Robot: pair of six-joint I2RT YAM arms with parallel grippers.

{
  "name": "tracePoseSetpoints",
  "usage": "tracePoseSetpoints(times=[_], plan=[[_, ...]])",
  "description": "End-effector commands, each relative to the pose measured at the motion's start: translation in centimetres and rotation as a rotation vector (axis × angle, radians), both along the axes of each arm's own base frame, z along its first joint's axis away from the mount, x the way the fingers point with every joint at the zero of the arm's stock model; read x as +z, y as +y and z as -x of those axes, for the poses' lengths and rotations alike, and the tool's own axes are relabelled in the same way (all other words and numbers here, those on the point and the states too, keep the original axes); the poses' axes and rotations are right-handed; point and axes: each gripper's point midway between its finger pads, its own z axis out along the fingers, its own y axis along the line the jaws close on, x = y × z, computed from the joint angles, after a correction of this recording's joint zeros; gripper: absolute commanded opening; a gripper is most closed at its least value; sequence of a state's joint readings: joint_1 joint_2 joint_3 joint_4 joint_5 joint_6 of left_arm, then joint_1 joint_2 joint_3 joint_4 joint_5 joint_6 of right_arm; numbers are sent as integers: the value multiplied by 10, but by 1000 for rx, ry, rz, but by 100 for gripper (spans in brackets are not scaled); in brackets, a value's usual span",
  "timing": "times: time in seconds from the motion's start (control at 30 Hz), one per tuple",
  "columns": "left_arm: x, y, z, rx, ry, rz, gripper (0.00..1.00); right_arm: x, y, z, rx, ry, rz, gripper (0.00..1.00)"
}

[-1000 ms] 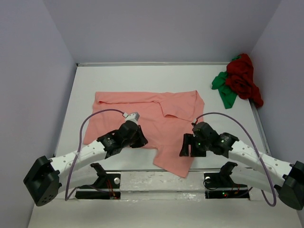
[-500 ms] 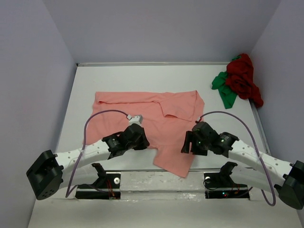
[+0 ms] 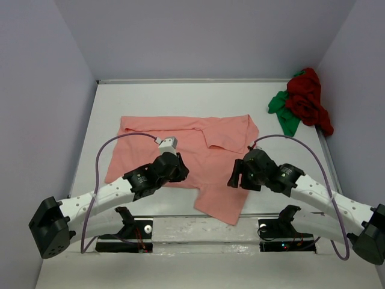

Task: Fold and stack the t-shirts
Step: Fold the tshirt

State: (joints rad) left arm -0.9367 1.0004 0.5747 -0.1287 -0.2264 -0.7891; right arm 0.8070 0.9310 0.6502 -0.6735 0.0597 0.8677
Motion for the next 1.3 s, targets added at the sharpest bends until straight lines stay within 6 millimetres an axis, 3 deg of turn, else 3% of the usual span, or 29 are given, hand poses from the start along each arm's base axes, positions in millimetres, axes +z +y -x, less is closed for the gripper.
tracePoseSetpoints(times=[0.0,0.13,0.17,0.37,0.47,0.53,0.57,0.6,0.63,0.67,0.83,1.1,1.27], plan=[[36,5,-16,55,-108,22,32,38,12,-23,0,-128,-39,71],[45,14,-22,95,-146,14,42,58,10,-29,-4,-199,-63,71],[47,18,-24,104,-166,7,49,64,10,-30,-4,-226,-78,72],[69,37,-52,196,-264,20,56,81,4,-49,-42,-334,-55,75],[64,47,-70,203,-243,19,55,75,20,-60,7,-324,-29,63],[57,47,-82,182,-235,26,52,71,28,-72,26,-312,8,33],[51,50,-86,173,-212,38,41,76,29,-81,10,-326,5,8],[48,49,-89,166,-208,41,33,72,29,-86,9,-324,12,8],[45,48,-95,163,-207,43,21,68,32,-91,26,-310,9,0],[43,46,-97,155,-201,48,17,72,28,-106,-6,-326,-22,0],[38,47,-125,177,-202,44,0,48,23,-134,7,-275,-62,0],[16,46,-157,165,-146,28,0,3,33,-168,36,-176,-98,0],[-16,43,-164,132,-64,24,0,-39,44,-184,58,-89,-106,0]])
